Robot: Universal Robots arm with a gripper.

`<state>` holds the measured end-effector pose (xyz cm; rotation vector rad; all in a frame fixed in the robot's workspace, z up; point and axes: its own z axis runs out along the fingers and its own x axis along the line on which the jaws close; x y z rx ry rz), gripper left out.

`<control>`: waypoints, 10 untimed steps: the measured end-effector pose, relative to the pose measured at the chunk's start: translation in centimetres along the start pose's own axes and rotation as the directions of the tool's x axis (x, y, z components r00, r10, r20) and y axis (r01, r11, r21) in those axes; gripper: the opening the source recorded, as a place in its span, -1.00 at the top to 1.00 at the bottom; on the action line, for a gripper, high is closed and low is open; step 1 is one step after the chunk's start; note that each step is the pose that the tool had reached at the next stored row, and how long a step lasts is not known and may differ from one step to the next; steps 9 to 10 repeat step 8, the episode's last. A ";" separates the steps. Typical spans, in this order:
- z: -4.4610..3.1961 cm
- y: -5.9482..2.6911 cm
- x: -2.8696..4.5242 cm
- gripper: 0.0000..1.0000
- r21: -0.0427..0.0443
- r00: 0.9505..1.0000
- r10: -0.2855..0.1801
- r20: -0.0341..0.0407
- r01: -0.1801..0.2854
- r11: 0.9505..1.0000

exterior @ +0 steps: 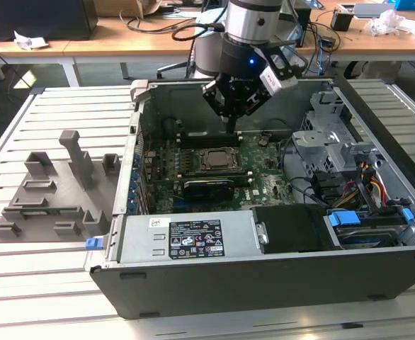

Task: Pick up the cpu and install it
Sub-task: 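Install the second cpu locking lever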

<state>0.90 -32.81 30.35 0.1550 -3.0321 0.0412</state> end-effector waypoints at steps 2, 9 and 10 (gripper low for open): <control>-1.69 -0.04 0.18 0.79 -0.002 1.000 0.000 0.000 0.000 1.000; -1.85 -0.04 0.20 0.79 -0.002 1.000 0.000 0.000 0.000 1.000; -1.85 -0.04 0.20 0.79 -0.002 1.000 0.000 0.000 0.000 1.000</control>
